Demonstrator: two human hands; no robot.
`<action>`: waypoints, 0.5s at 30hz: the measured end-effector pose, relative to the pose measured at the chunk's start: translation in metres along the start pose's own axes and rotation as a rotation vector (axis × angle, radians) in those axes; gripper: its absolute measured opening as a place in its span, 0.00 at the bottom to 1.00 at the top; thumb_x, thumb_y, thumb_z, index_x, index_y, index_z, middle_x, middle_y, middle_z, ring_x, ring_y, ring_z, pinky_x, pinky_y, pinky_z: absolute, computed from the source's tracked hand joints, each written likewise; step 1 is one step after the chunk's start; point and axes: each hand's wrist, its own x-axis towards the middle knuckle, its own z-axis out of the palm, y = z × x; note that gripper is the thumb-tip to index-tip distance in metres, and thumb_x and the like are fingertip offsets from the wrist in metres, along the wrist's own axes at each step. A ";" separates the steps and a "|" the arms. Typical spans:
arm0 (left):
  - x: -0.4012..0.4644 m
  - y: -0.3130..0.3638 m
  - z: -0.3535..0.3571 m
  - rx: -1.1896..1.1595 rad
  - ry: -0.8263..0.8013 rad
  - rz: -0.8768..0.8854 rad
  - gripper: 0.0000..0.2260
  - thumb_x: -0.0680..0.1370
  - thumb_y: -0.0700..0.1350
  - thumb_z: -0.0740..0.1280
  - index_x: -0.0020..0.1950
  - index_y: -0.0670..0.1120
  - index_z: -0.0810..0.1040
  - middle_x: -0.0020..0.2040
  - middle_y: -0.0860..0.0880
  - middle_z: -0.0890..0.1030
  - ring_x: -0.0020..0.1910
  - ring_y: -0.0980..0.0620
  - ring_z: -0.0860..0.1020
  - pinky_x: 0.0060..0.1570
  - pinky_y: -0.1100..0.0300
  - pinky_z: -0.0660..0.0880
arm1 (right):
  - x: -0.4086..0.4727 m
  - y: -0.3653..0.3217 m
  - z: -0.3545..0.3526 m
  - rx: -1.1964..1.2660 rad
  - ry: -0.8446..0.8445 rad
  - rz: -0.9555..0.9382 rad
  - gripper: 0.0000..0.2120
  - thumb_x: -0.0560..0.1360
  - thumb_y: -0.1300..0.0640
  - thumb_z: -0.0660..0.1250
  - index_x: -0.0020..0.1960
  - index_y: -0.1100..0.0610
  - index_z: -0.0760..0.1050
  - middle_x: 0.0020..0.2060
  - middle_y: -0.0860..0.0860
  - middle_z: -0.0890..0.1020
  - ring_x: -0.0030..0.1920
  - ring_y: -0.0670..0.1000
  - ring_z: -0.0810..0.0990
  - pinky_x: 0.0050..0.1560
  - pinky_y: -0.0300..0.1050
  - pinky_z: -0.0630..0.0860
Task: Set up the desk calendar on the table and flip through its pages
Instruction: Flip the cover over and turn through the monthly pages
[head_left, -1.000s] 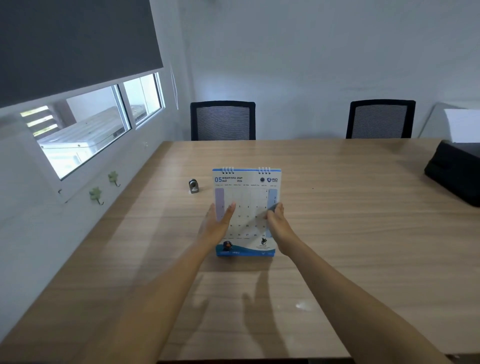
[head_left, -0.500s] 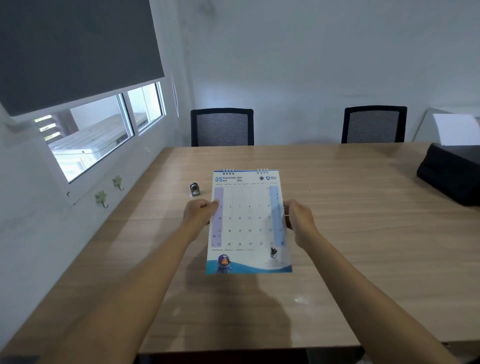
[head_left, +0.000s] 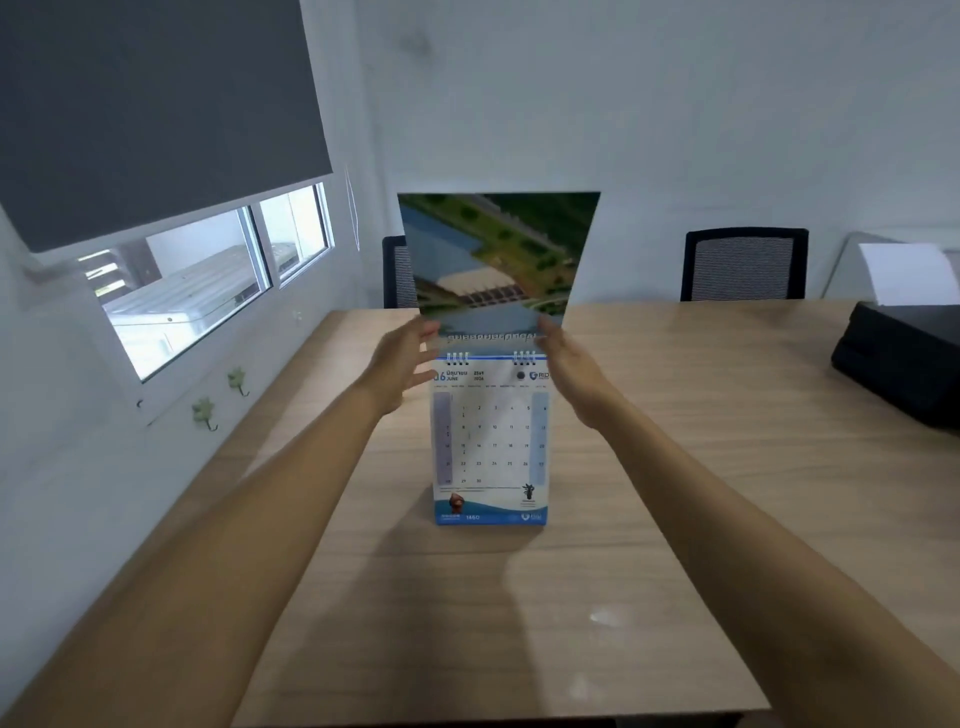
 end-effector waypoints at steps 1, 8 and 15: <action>0.001 0.000 0.004 0.221 0.043 0.085 0.18 0.83 0.50 0.53 0.68 0.45 0.72 0.65 0.48 0.74 0.60 0.49 0.73 0.58 0.54 0.70 | 0.006 0.003 0.003 -0.212 -0.020 -0.062 0.26 0.82 0.47 0.50 0.77 0.55 0.55 0.77 0.53 0.57 0.76 0.54 0.55 0.70 0.46 0.58; 0.043 -0.030 0.003 1.071 -0.028 0.326 0.26 0.82 0.49 0.53 0.79 0.46 0.52 0.80 0.48 0.50 0.79 0.48 0.50 0.77 0.53 0.50 | 0.044 0.031 0.021 -0.955 -0.075 -0.050 0.31 0.81 0.46 0.47 0.78 0.51 0.37 0.77 0.51 0.36 0.77 0.57 0.35 0.76 0.59 0.43; 0.058 -0.044 0.006 1.213 -0.112 0.247 0.30 0.82 0.57 0.53 0.80 0.48 0.48 0.80 0.47 0.46 0.79 0.48 0.45 0.77 0.52 0.46 | 0.056 0.049 0.019 -0.956 -0.116 0.045 0.29 0.81 0.44 0.43 0.78 0.51 0.37 0.78 0.50 0.37 0.77 0.54 0.35 0.74 0.61 0.38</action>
